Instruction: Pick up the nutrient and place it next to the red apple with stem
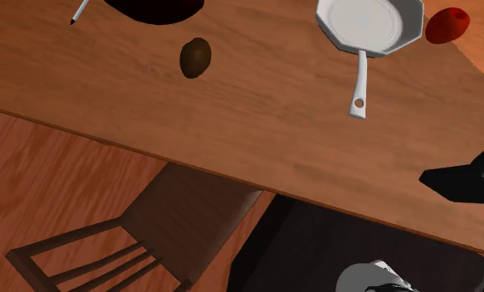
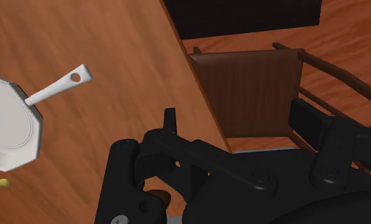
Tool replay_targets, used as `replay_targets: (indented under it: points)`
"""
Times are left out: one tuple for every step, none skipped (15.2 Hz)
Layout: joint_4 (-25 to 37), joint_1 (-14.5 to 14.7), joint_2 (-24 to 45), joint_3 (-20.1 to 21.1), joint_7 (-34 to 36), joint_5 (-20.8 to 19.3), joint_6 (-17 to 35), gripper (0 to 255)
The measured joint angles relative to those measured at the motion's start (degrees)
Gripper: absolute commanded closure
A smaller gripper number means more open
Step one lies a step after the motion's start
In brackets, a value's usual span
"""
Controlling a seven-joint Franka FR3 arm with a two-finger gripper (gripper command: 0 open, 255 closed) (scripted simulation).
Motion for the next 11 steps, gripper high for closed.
replay_targets:
  points:
    - [0.0, 0.0, 0.0, 0.0, 0.0, 0.0, 0.0, 0]
    - [-0.2, -0.3, 0.6, 0.0, 0.7, 0.2, 1.0, 0]
    - [-0.9, -0.7, 1.4, 0.0, 1.9, 0.5, 2.6, 0]
    - [-1.3, -1.1, 2.6, 0.1, 3.4, 1.0, 4.5, 0]
    - [-1.4, -1.6, 4.1, 0.0, 4.7, 1.3, 6.4, 0]
    - [-1.8, -2.1, 5.6, 0.1, 6.4, 1.9, 8.6, 0]
    - [-1.9, -2.6, 7.2, 0.1, 7.9, 2.3, 10.6, 0]
    - [-2.4, -3.0, 8.2, 0.3, 9.6, 2.7, 12.5, 0]
    - [-2.3, -3.5, 9.9, 0.3, 11.1, 3.2, 14.5, 0]
    - [-2.3, -4.1, 11.6, 0.0, 12.3, 3.4, 16.6, 0]
    - [-2.3, -4.5, 13.1, 0.0, 13.7, 3.8, 18.4, 0]
